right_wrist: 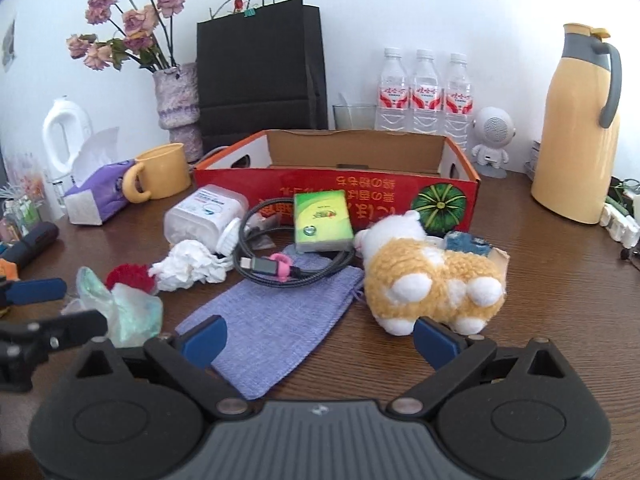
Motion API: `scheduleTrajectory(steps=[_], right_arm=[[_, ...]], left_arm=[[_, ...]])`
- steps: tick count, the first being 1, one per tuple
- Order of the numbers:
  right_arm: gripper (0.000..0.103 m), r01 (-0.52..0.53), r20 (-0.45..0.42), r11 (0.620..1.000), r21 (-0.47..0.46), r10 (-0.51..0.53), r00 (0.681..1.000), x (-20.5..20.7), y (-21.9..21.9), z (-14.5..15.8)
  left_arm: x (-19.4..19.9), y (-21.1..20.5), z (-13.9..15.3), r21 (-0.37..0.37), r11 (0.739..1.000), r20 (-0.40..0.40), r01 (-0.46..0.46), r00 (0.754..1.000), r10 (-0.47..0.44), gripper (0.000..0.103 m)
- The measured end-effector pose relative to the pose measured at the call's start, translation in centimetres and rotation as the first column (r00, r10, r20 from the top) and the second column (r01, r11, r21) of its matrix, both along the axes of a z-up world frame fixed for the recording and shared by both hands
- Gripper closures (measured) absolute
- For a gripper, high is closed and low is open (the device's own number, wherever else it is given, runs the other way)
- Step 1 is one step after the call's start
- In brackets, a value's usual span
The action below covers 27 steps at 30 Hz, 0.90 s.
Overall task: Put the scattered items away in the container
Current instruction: 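Move both grippers toward the rose and the mesh sponge, then grasp the mesh sponge with the right gripper while the left gripper grasps the red rose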
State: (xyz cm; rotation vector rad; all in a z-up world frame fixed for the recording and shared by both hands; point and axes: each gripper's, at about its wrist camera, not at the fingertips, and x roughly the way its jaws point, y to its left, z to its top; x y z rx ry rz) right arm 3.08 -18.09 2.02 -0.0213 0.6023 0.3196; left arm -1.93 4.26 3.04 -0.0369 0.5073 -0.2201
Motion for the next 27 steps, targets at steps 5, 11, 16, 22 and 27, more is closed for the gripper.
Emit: scheduleTrajectory(steps=[5, 11, 16, 22, 27], right_arm=[[0.003, -0.158, 0.036, 0.986, 0.049, 0.157, 0.987, -0.9, 2.7, 1.3], [0.017, -0.322, -0.032, 0.946, 0.05, 0.323, 0.946, 0.1, 10.4, 0.1], [0.062, -0.314, -0.007, 0.949, -0.012, 0.314, 0.949, -1.2, 10.0, 0.3], [0.062, -0.085, 0.093, 0.996, -0.007, 0.086, 0.992, -3.2, 0.7, 3.8], [0.06, 0.013, 0.066, 0.998, 0.061, -0.017, 0.998, -3.9, -4.4, 2.9]], left_arm=[[-2.8, 3.1, 2.3, 0.007, 0.998, 0.088, -0.066, 0.994, 0.066, 0.001], [-1.9, 9.2, 3.5, -0.005, 0.959, 0.034, -0.284, 0.958, 0.284, 0.001], [0.7, 7.9, 2.6, 0.0, 0.976, -0.015, -0.219, 0.976, 0.219, 0.0], [5.2, 2.7, 0.3, 0.054, 0.994, -0.077, -0.097, 0.992, 0.101, 0.0], [7.5, 0.4, -1.3, 0.082, 0.996, -0.135, -0.042, 0.989, 0.052, 0.019]])
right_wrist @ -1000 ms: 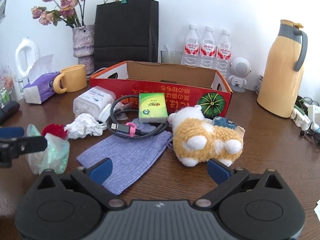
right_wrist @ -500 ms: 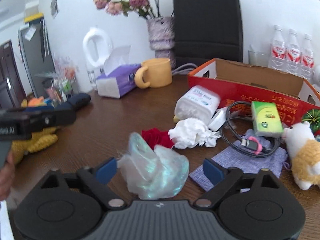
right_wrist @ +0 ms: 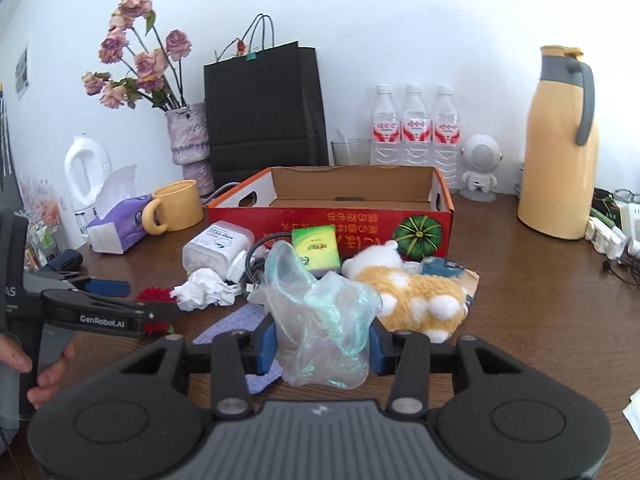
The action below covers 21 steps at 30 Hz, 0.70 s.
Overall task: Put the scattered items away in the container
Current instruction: 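Grasp the mesh sponge with the right gripper while the left gripper grasps the red rose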
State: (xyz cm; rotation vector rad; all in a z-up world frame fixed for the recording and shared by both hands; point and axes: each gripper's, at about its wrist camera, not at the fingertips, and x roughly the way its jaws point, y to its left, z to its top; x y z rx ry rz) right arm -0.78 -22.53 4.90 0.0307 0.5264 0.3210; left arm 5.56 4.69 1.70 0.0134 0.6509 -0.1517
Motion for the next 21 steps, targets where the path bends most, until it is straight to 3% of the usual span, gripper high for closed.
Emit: scheduleTrajectory(steps=[3, 6, 11, 16, 21], right_arm=[[0.059, -0.003, 0.007, 1.0, 0.023, 0.003, 1.0, -0.5, -0.4, -0.7], [0.058, -0.016, 0.005, 0.998, 0.055, 0.016, 1.0, -0.9, -0.3, -1.0], [0.058, -0.041, 0.032, 0.998, 0.052, 0.04, 0.999, -2.6, 0.8, -0.5], [0.058, -0.009, 0.088, 0.999, 0.036, 0.006, 0.996, -6.5, 1.1, 0.2], [0.058, 0.028, 0.145, 0.999, 0.016, -0.03, 0.989, -11.0, 1.1, 0.3]], left_arm=[[-0.1, 0.1, -0.5, -0.022, 1.0, -0.042, -0.012, 0.999, 0.011, 0.05], [-1.1, 0.2, -0.2, -0.016, 1.0, -0.02, -0.009, 1.0, 0.008, 0.057], [-4.8, 1.2, 1.1, -0.069, 0.995, 0.042, -0.065, 0.997, 0.068, 0.063], [-11.1, 1.5, 3.0, -0.079, 0.985, 0.115, -0.151, 0.981, 0.159, 0.064], [-17.1, -0.6, 4.1, -0.056, 0.987, 0.209, -0.153, 0.964, 0.162, 0.064]])
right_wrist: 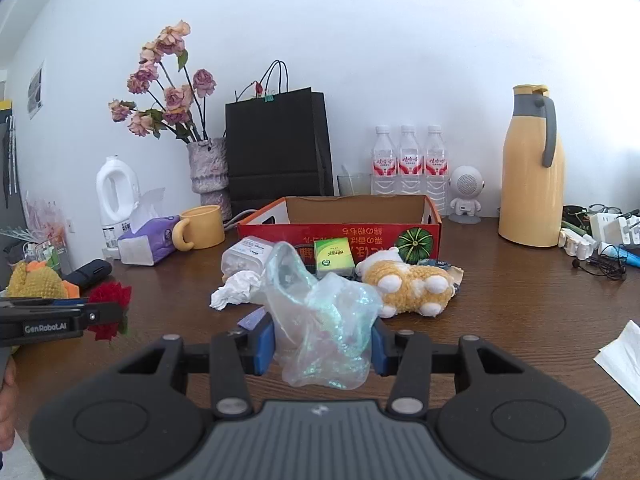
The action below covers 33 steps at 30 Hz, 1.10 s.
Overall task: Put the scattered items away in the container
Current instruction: 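Grasp the mesh sponge with the right gripper while the left gripper grasps the red rose, then carry the sponge and rose into the box and open both grippers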
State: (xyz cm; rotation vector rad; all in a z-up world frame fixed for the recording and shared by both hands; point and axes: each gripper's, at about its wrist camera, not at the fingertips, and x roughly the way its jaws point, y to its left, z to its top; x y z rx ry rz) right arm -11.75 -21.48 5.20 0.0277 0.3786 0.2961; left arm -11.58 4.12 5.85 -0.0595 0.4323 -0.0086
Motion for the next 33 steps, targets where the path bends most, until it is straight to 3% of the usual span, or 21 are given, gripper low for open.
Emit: scheduleTrajectory(steps=[6, 11, 15, 20, 27, 30, 33], right_arm=[[0.058, 0.033, 0.054, 0.999, 0.012, -0.034, 0.998, -3.7, -0.5, 1.1], [0.058, 0.061, 0.058, 0.998, 0.035, -0.063, 0.996, -1.6, -1.0, 2.8], [0.058, 0.071, 0.093, 0.996, 0.052, -0.076, 0.993, 3.4, -0.5, 5.9], [0.058, 0.063, 0.136, 0.997, 0.033, -0.067, 0.988, 12.7, 0.5, 10.0], [0.058, 0.083, 0.126, 0.996, 0.032, -0.087, 0.988, 24.4, 0.5, 12.6], [0.058, 0.087, 0.141, 0.996, -0.023, -0.083, 0.987, 28.2, 1.1, 12.7], [0.058, 0.06, 0.052, 0.998, -0.032, -0.058, 0.997, 33.2, 1.2, 12.7]], left_arm=[[-2.3, -2.5, 1.6, -0.004, 0.998, 0.082, 0.056, 0.995, -0.056, 0.063], [0.3, -3.0, 3.9, -0.039, 0.997, 0.113, 0.061, 0.992, -0.056, 0.063], [4.9, -3.4, 7.1, -0.051, 0.997, 0.169, 0.063, 0.984, -0.054, 0.063], [14.1, -3.5, 10.6, -0.084, 0.996, 0.183, 0.042, 0.983, -0.026, 0.063], [25.4, -3.6, 13.7, -0.066, 0.998, 0.21, -0.002, 0.978, 0.016, 0.062], [30.1, -4.0, 13.6, -0.065, 0.998, 0.171, 0.011, 0.985, 0.0, 0.062], [35.5, -5.1, 13.1, -0.05, 0.998, 0.057, 0.032, 0.998, -0.029, 0.063]])
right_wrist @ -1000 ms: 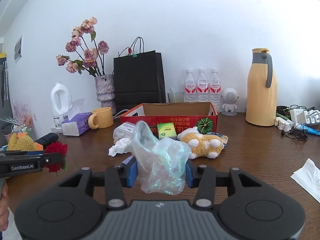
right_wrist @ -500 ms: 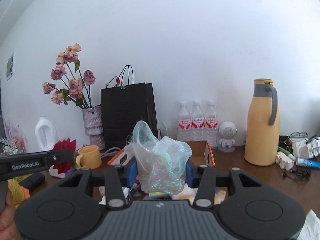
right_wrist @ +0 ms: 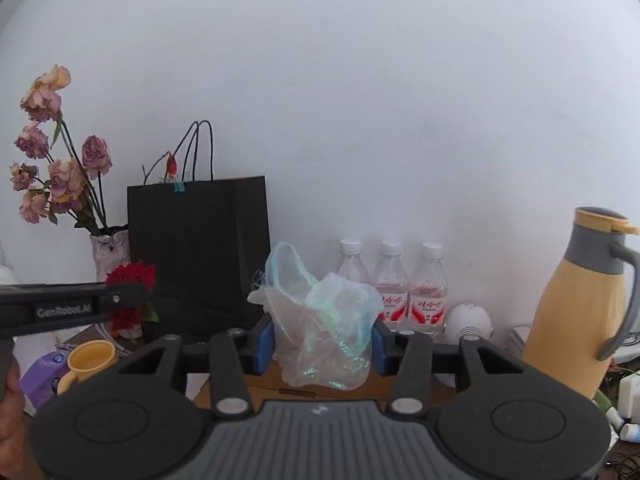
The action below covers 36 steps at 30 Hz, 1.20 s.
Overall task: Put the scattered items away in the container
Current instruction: 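Carry the sponge and rose into the box and open both grippers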
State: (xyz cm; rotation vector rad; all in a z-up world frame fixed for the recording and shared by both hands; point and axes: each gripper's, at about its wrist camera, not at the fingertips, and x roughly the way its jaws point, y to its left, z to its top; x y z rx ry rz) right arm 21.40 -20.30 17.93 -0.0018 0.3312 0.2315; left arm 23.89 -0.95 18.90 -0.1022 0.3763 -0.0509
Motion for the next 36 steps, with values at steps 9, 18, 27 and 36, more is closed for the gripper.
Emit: scheduleTrajectory(steps=[9, 18, 27, 36], right_arm=[[0.059, -0.073, -0.369, 0.971, -0.23, -0.017, 0.929, 14.3, 0.8, -2.3], [0.059, -0.13, -0.727, 0.981, -0.142, -0.014, 0.686, 22.0, 1.8, -10.6], [0.042, -0.103, -0.803, 0.973, -0.207, -0.109, 0.585, 23.9, 1.6, -15.1], [0.02, -0.053, -0.816, 0.993, -0.107, -0.057, 0.576, 21.7, 1.8, -10.1]], left_arm=[[13.2, 1.4, -3.4, -0.006, 0.999, -0.421, 0.037, 0.906, -0.036, 0.063], [18.2, 1.8, -12.1, -0.001, 0.999, -0.631, 0.047, 0.775, -0.038, 0.063], [19.8, 0.7, -14.3, 0.128, 0.986, -0.665, 0.111, 0.747, 0.003, 0.051], [17.8, 2.3, -9.1, 0.033, 0.995, -0.73, 0.097, 0.682, -0.042, 0.03]])
